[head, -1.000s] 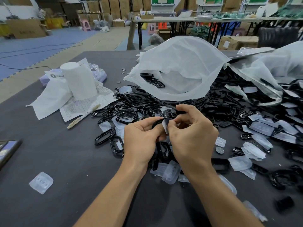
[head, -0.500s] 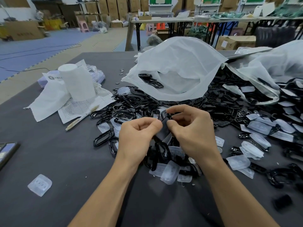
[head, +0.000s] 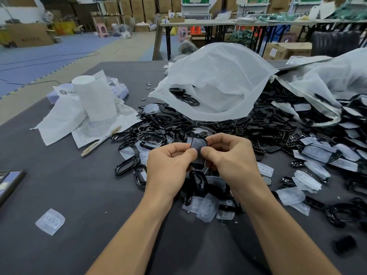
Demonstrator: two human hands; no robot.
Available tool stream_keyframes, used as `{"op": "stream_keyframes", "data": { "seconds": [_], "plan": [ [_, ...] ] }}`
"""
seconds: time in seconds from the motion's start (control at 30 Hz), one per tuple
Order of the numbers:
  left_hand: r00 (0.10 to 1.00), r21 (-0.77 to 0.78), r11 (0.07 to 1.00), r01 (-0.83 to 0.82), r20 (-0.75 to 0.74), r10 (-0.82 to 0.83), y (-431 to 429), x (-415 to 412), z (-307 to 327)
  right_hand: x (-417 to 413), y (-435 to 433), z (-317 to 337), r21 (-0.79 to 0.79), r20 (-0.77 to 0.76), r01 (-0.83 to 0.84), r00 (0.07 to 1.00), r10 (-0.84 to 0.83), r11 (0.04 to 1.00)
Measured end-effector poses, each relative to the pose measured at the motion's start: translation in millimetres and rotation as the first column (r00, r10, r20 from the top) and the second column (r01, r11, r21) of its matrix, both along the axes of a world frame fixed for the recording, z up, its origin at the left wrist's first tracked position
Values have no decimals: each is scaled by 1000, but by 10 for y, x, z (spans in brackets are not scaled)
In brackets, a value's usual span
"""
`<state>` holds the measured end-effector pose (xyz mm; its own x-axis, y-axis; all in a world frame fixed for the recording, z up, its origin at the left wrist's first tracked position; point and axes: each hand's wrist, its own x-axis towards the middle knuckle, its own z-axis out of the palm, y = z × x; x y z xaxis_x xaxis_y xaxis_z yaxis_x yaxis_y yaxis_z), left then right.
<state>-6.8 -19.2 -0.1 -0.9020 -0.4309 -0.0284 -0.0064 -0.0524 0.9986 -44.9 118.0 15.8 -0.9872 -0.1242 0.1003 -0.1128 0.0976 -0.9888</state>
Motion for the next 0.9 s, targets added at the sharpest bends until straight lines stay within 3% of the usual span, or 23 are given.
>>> {"op": "stream_keyframes", "data": {
  "seconds": [0.53,0.67,0.9],
  "plan": [
    [999,47,998,-39,1,39,-14,-5,25,12,-14,-8,39,-2,-28,1000,28,999],
    [999,64,997,44,-28,-42,-13,16,63,22,-14,2,75,-28,9,1000,-7,997],
    [994,-61,995,-77,-81,72,-11,25,59,54,-54,16,75,-64,-26,997,31,997]
  ]
}}
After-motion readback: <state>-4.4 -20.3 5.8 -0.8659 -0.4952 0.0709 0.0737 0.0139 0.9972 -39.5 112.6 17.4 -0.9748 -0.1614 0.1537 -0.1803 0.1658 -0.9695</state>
